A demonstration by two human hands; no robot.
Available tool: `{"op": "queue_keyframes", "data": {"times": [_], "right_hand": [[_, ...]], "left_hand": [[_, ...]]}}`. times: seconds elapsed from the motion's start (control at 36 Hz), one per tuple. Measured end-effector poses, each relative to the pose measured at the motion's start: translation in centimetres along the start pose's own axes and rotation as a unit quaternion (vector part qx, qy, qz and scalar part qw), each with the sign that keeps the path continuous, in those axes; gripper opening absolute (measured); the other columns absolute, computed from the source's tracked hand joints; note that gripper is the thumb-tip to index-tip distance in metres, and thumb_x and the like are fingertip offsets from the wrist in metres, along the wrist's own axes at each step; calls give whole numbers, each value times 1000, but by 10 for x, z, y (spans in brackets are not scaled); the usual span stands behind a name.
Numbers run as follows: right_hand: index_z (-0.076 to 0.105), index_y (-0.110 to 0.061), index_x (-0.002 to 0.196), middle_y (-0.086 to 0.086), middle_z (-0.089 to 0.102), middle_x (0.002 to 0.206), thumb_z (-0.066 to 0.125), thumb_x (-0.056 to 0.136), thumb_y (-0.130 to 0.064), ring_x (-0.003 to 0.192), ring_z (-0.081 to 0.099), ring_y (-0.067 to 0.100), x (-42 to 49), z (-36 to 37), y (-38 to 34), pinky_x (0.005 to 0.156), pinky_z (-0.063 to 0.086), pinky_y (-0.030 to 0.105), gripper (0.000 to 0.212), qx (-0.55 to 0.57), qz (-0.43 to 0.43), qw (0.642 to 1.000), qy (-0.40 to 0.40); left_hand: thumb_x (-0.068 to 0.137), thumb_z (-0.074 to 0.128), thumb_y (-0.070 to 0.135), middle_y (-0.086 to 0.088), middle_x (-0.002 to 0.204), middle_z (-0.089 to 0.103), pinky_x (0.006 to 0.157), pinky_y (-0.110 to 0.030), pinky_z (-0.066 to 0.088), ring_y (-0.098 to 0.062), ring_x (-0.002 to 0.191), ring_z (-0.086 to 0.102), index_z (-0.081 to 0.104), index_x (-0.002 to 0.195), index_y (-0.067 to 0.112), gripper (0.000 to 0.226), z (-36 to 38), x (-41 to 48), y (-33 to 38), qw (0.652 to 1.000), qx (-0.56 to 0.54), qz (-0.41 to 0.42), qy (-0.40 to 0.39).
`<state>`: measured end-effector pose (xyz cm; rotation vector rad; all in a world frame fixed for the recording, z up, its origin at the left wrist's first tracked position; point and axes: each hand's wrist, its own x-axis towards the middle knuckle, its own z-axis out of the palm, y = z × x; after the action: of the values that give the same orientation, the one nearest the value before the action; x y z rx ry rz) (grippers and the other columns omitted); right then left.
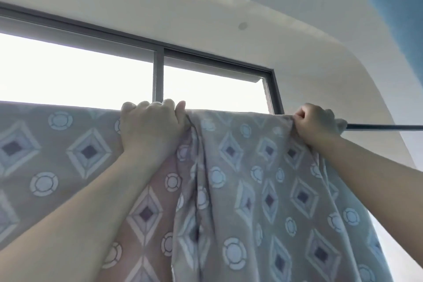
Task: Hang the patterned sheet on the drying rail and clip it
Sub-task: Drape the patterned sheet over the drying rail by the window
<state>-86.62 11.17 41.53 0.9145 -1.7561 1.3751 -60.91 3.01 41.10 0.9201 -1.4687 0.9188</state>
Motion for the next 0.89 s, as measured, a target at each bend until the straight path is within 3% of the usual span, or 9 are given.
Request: {"op": "queue_keyframes", "data": {"times": [0.08,0.17,0.25,0.31,0.44,0.58,0.67,0.75,0.89], "right_hand": [[57,-18,105,6,58,120,47,90,-16,122,39,27,-1,-3,-13,98,26,39,18,-63,-1,997,34],[57,-23,116,-1,59,123,43,94,-26,119,46,22,-18,3,-54,101,28,39,26,86,-151,985,-14],[64,-18,80,-2,64,81,40,97,-30,80,54,15,-37,11,-84,90,38,37,32,208,-226,943,-127],[58,-15,66,-2,58,67,45,96,-28,66,47,11,-37,12,-85,75,36,31,35,238,-223,937,-127],[54,-3,70,5,52,64,46,95,-25,69,46,21,-20,12,-63,58,28,31,34,181,-182,963,-80],[36,-14,59,-1,40,61,38,98,-24,76,43,25,-8,8,-43,68,25,30,41,100,-112,988,-43],[40,-13,67,0,43,66,33,98,-25,83,46,28,-19,12,-56,76,34,37,34,114,-108,988,-11],[52,-18,88,-1,58,86,32,99,-29,93,54,22,-43,19,-86,93,37,40,25,192,-198,959,-68],[67,-13,103,-10,60,92,41,98,-24,91,54,8,-45,15,-81,79,36,21,29,236,-236,937,-103]], "left_hand": [[98,16,38,-10,90,68,84,-38,28,-29,90,56,61,98,8,54,-1,-1,6,1000,5,2,10],[98,17,36,-9,85,67,82,-38,27,-27,81,53,61,95,8,53,-3,-2,12,1000,4,0,29],[97,17,36,-9,85,67,82,-38,27,-24,75,44,60,93,8,51,-5,-3,8,1000,-3,0,31],[97,16,35,-8,87,67,82,-38,27,-26,81,51,60,94,9,51,-7,-3,5,1000,-6,4,29],[86,1,42,-7,72,68,77,-38,31,-29,73,58,61,79,9,68,-4,-5,-5,997,-4,11,76],[96,10,36,-7,84,68,84,-38,30,-29,85,58,60,87,10,57,-8,-5,2,999,-27,13,46],[94,12,34,-8,78,68,82,-38,32,-29,79,58,61,82,9,56,-7,-4,5,999,-25,-2,38],[89,17,34,-10,57,63,72,-37,36,-30,59,57,59,64,6,56,-4,-5,4,998,-23,-14,59],[86,8,38,-10,62,64,75,-38,34,-30,65,58,59,68,7,62,-3,-5,-4,998,-36,1,53]]}}
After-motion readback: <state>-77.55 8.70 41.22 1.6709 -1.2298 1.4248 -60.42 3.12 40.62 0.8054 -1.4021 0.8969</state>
